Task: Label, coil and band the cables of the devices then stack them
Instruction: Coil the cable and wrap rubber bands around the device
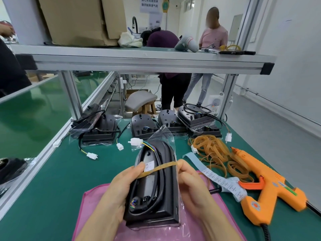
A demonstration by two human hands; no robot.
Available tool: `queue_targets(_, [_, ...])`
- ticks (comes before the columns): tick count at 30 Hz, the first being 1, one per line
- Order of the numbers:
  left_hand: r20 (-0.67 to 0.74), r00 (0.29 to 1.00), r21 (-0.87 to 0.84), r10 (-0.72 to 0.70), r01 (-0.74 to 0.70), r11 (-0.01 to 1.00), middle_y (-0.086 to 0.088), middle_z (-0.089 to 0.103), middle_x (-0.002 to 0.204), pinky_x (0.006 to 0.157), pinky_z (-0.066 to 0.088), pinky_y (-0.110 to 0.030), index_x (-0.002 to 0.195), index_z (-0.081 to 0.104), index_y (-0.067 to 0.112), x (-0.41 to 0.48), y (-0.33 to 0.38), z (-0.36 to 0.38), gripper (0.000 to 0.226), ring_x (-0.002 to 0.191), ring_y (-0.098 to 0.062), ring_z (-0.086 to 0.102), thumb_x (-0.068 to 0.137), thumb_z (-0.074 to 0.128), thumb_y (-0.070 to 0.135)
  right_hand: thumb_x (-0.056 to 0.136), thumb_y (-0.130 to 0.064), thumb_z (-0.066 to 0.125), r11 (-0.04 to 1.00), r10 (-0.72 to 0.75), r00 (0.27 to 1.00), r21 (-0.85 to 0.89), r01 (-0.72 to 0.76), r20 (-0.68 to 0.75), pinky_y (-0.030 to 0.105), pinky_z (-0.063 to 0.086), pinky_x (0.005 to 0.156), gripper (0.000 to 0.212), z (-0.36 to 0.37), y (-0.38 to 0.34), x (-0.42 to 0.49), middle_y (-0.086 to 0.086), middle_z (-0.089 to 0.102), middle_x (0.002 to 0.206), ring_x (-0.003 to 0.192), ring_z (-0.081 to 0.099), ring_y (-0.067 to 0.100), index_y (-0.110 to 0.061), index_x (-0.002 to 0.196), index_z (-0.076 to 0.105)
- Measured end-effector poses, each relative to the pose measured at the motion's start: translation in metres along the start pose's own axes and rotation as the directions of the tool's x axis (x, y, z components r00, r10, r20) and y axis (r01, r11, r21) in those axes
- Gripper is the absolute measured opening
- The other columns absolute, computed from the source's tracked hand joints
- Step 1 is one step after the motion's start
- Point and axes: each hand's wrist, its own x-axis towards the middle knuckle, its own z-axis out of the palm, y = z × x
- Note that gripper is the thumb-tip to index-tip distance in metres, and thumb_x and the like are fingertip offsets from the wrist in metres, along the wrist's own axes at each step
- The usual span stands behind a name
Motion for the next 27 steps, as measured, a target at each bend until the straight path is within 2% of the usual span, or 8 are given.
queue_targets(4, [-0.023, 0.998, -0.006, 0.054, -0.054, 0.999, -0.01, 0.073, 0.066, 0.037, 0.048, -0.019, 0.069, 0.074, 0.006, 0.005, 0.002, -0.005, 0.019, 0.05, -0.017, 0.069, 0.079, 0.07, 0.021, 0.055, -0.008, 0.062, 0.984, -0.071, 0.997, -0.164, 0.069, -0.006, 0.036, 0.037, 0.071, 0.015, -0.002, 0.004, -0.008, 0.01, 0.049, 0.075, 0.076, 0.044, 0.023, -0.018, 0.065, 0.056])
queue_targets(10, [0.061, 0.995, 0.107, 0.077, -0.083, 0.991, -0.017, 0.074, 0.091, 0.067, 0.057, -0.035, 0.09, 0.076, 0.01, 0.012, 0.002, -0.011, 0.038, 0.074, -0.027, 0.071, 0.061, 0.078, 0.034, 0.079, 0.002, 0.062, 0.946, -0.002, 0.998, -0.325, -0.019, -0.064, 0.035, 0.042, 0.073, 0.019, -0.005, 0.002, -0.01, 0.016, 0.057, 0.08, 0.077, 0.05, 0.021, -0.017, 0.073, 0.062])
queue_targets(12, [0.033, 0.985, 0.272, 0.172, -0.174, 0.946, -0.006, 0.076, 0.1, 0.077, 0.057, -0.036, 0.107, 0.072, 0.016, 0.013, 0.006, -0.01, 0.054, 0.086, -0.022, 0.073, 0.059, 0.085, 0.035, 0.081, -0.012, 0.06, 0.952, 0.125, 0.987, -0.266, -0.149, -0.103, 0.032, 0.041, 0.067, 0.005, -0.004, -0.002, -0.01, 0.022, 0.056, 0.086, 0.078, 0.048, 0.025, -0.012, 0.083, 0.065])
queue_targets(15, [-0.03, 0.938, 0.525, 0.346, -0.28, 0.804, 0.012, 0.069, 0.11, 0.088, 0.054, -0.029, 0.13, 0.056, 0.027, 0.013, 0.011, -0.001, 0.072, 0.098, -0.006, 0.067, 0.064, 0.083, 0.04, 0.082, -0.041, 0.059, 0.943, 0.292, 0.955, -0.151, -0.295, -0.044, 0.043, 0.052, 0.082, 0.041, -0.004, 0.0, -0.01, 0.019, 0.069, 0.104, 0.091, 0.063, 0.033, -0.009, 0.106, 0.071])
queue_targets(17, [-0.014, 0.919, 0.602, 0.394, -0.307, 0.737, 0.024, 0.057, 0.11, 0.09, 0.051, -0.028, 0.142, 0.04, 0.032, 0.01, 0.012, 0.007, 0.093, 0.102, -0.003, 0.063, 0.062, 0.085, 0.044, 0.082, -0.043, 0.063, 0.956, 0.271, 0.962, -0.107, -0.274, -0.04, 0.051, 0.05, 0.095, 0.05, 0.002, 0.003, -0.01, 0.014, 0.069, 0.116, 0.108, 0.065, 0.031, -0.011, 0.121, 0.064])
queue_targets(20, [0.044, 0.947, 0.528, 0.319, -0.293, 0.797, 0.026, 0.05, 0.116, 0.09, 0.049, -0.024, 0.152, 0.02, 0.033, 0.007, 0.012, 0.01, 0.123, 0.103, 0.003, 0.06, 0.046, 0.08, 0.051, 0.083, -0.037, 0.06, 0.978, 0.201, 0.975, 0.076, -0.194, -0.091, 0.051, 0.046, 0.101, 0.052, 0.005, 0.007, -0.006, 0.019, 0.064, 0.122, 0.116, 0.061, 0.033, -0.004, 0.124, 0.061])
queue_targets(23, [0.087, 0.971, 0.495, 0.221, -0.235, 0.837, 0.015, 0.049, 0.125, 0.09, 0.037, -0.016, 0.152, 0.025, 0.029, 0.001, 0.015, 0.004, 0.112, 0.098, 0.013, 0.051, 0.056, 0.081, 0.04, 0.09, -0.039, 0.049, 0.953, 0.232, 0.97, 0.214, -0.213, -0.068, 0.043, 0.053, 0.09, 0.047, 0.004, 0.01, -0.005, 0.02, 0.063, 0.124, 0.116, 0.061, 0.033, -0.007, 0.12, 0.066])
queue_targets(27, [0.154, 0.98, 0.535, 0.127, -0.191, 0.823, 0.031, 0.062, 0.11, 0.089, 0.038, -0.013, 0.124, 0.053, 0.039, -0.009, 0.014, -0.01, 0.065, 0.099, 0.013, 0.054, 0.067, 0.082, 0.037, 0.09, -0.043, 0.046, 0.918, 0.303, 0.947, 0.3, -0.259, -0.11, 0.044, 0.055, 0.085, 0.048, 0.005, 0.015, -0.007, 0.019, 0.064, 0.123, 0.113, 0.062, 0.034, -0.01, 0.116, 0.068])
